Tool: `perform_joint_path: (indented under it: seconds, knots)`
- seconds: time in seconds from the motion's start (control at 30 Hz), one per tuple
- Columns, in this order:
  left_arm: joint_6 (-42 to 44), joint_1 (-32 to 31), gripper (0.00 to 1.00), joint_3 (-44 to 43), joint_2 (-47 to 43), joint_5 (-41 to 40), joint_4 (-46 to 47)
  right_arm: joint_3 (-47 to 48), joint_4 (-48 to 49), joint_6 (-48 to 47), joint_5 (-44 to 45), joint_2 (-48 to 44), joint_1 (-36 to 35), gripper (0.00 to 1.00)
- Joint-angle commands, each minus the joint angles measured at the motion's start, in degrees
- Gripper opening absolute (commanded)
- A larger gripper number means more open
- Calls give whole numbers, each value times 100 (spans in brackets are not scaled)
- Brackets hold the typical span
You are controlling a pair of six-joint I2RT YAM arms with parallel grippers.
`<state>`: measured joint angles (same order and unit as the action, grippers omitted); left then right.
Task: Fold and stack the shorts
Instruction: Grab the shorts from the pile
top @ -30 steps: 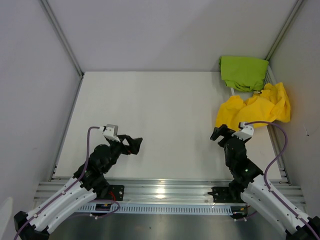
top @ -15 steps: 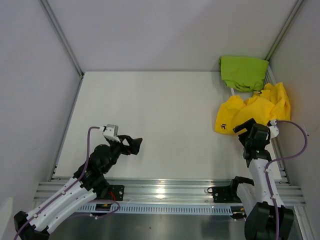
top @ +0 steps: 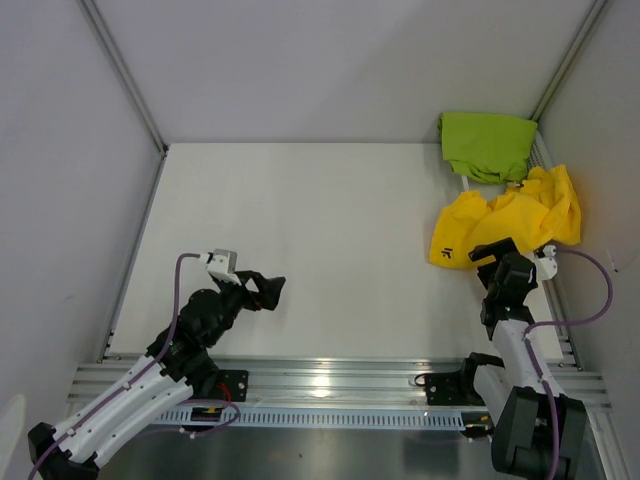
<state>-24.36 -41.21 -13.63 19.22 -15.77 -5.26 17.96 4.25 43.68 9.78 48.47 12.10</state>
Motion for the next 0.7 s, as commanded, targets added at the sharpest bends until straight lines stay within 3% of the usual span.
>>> perform_joint_path:
  seconds: [0.0,0.17,0.23,0.27,0.37,0.43,0.47,0.5,0.67]
  knots:
    - [80,8,99,-70,90,118,165,-178,1313,114,322,346,-32,96]
    - [98,8,99,-79,126,162,200,190,1605,149,402,1216,-50,92]
    - [107,8,99,-79,126,162,192,270,1684,185,376,1462,-50,81]
    - [107,8,99,-113,134,162,192,296,1815,185,315,1481,-67,69]
    - [116,8,99,-61,134,162,200,375,1913,202,427,1481,-155,60]
    - [116,8,99,-78,161,162,218,612,1852,176,428,1551,-155,41]
    - [124,8,99,-79,169,179,227,708,1721,158,411,1621,-146,16]
    - [124,8,99,-79,178,180,236,892,1641,132,297,1622,-138,0]
    - [142,8,99,-70,248,215,271,1499,984,-148,102,1070,-347,0]
